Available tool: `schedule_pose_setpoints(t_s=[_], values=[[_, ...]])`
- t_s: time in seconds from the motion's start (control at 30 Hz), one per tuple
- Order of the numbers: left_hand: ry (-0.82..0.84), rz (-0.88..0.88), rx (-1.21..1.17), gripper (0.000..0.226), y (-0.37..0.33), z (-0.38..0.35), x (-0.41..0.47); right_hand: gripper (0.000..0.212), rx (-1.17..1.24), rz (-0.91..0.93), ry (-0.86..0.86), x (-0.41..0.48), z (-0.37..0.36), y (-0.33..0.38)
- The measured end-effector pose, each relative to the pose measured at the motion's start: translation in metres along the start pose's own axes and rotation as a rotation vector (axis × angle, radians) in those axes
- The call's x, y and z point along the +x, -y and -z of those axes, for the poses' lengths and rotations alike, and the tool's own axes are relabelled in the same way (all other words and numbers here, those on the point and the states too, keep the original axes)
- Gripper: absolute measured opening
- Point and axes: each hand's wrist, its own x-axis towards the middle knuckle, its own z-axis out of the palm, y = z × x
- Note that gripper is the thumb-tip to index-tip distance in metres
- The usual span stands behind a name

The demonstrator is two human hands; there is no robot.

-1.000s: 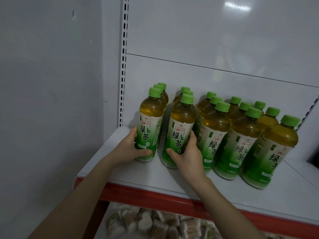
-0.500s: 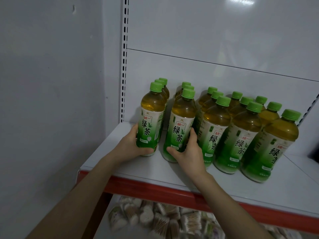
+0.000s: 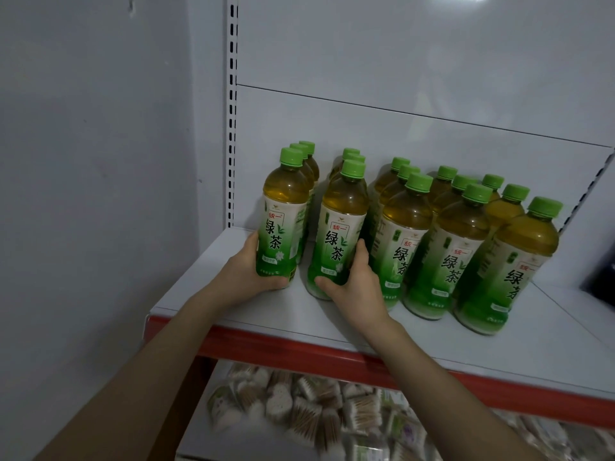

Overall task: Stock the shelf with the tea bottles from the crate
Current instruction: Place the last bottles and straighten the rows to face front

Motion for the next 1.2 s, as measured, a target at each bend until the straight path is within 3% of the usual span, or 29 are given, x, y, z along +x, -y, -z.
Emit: schedule_pose_setpoints(t_s=[0.1, 0.2, 0.27, 0.4, 0.5, 0.77, 0.9, 1.2], values=[[-0.156, -0.043, 0.120, 0.070, -0.009, -0.007, -0.016, 0.078, -0.028, 0.054, 0.047, -0.019, 0.014, -0.001], [-0.445, -0.077, 0.378, 0.063, -0.015, -0.023, -0.034, 0.058, -0.090, 0.041, -0.009, -0.040, 0.043, -0.015], [-0.512, -0.192, 0.418, 0.050, -0.023, -0.040, -0.043, 0.042, -0.119, -0.008, -0.076, -0.048, 0.069, -0.031], [-0.349, -0.350, 0.348, 0.037, -0.048, -0.086, -0.042, 0.035, -0.175, -0.107, -0.235, -0.050, 0.113, -0.061], [-0.260, -0.387, 0.349, 0.052, -0.059, -0.118, -0.030, 0.036, -0.187, -0.163, -0.240, -0.045, 0.126, -0.074], [-0.192, -0.144, 0.250, 0.072, -0.075, -0.152, 0.000, 0.069, -0.107, -0.151, -0.189, -0.018, 0.117, -0.079], [-0.199, -0.104, 0.172, 0.070, -0.074, -0.159, 0.005, 0.059, -0.207, -0.141, -0.177, -0.014, 0.119, -0.081], [-0.226, -0.129, 0.156, 0.069, -0.074, -0.162, 0.005, 0.057, -0.101, -0.127, -0.060, -0.010, 0.134, -0.087]])
